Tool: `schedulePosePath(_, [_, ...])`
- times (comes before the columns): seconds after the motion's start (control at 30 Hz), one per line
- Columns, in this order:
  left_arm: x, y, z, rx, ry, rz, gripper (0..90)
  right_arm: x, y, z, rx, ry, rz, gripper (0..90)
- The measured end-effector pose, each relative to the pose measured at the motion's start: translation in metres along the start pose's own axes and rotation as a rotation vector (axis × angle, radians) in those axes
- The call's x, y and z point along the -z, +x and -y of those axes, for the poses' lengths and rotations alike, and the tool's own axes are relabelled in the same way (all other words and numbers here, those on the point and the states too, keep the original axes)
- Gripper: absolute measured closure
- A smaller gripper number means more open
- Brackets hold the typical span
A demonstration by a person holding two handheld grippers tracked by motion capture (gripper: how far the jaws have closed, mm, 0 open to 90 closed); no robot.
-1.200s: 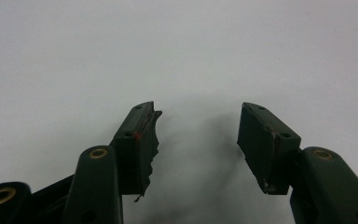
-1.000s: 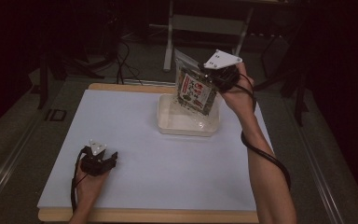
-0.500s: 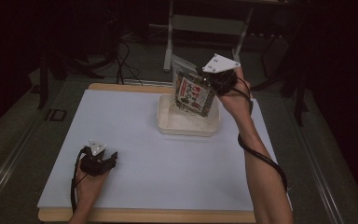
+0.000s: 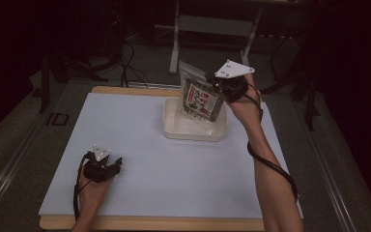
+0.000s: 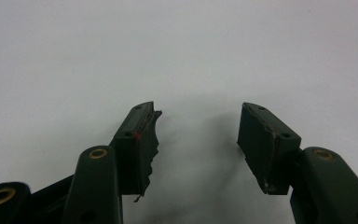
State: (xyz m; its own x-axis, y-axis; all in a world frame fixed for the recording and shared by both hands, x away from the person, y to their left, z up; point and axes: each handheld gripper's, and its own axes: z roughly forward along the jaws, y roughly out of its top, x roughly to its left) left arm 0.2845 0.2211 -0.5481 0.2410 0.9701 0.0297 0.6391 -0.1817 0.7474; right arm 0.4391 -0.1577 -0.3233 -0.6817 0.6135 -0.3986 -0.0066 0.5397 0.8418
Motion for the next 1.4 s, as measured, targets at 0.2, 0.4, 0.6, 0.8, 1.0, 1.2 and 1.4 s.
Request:
schedulePosePath(0.2, [0.0,0.0,0.0,0.006,-0.002,0.001,46.7,-0.009,0.0,0.007,-0.028,0.03,-0.035,89.0])
schedulePosePath(0.4, [0.0,0.0,0.0,-0.001,0.003,0.002,46.6,-0.013,-0.001,0.009,-0.055,0.037,-0.033,88.6])
schedulePosePath(0.6, [0.0,0.0,0.0,-0.001,0.005,0.002,46.6,-0.02,0.0,0.015,-0.072,0.062,-0.025,87.9])
schedulePosePath(0.8, [0.0,0.0,0.0,0.003,0.004,0.003,46.5,-0.025,-0.005,0.019,-0.11,0.082,-0.015,86.4])
schedulePosePath(1.0, [0.0,0.0,0.0,0.004,0.006,0.004,46.5,-0.028,-0.012,0.023,-0.157,0.103,0.02,83.9])
schedulePosePath(1.2, [-0.001,0.0,0.0,0.001,0.004,0.003,46.4,-0.027,-0.023,0.03,-0.239,0.113,0.045,78.9])
schedulePosePath(1.4, [-0.001,0.0,0.0,0.002,0.005,0.002,46.4,-0.027,-0.027,0.035,-0.279,0.13,0.054,72.6])
